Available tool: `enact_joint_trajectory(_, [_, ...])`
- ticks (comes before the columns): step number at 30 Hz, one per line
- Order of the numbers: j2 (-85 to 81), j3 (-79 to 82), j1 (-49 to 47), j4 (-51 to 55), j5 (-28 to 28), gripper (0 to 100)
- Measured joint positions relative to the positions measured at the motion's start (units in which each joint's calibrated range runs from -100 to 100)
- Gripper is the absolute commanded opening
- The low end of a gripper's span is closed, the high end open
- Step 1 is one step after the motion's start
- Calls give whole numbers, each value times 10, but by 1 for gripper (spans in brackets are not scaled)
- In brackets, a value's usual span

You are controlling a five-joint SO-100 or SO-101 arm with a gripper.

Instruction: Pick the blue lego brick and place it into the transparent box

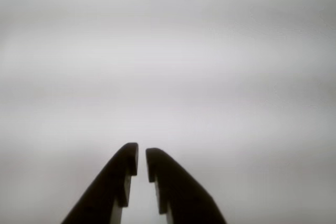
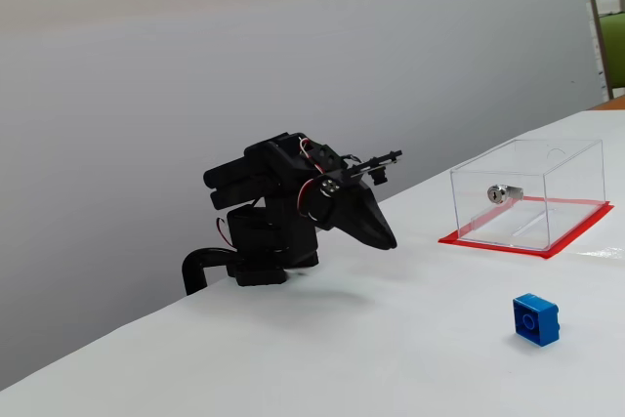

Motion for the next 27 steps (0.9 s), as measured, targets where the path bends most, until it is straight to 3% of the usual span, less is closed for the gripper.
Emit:
enact_joint_trajectory(11, [0,0,-59,0,2,2])
enact_joint_trajectory(21, [0,0,134,0,2,2])
enact_joint_trajectory(27, [0,-4,137,-2,2,2])
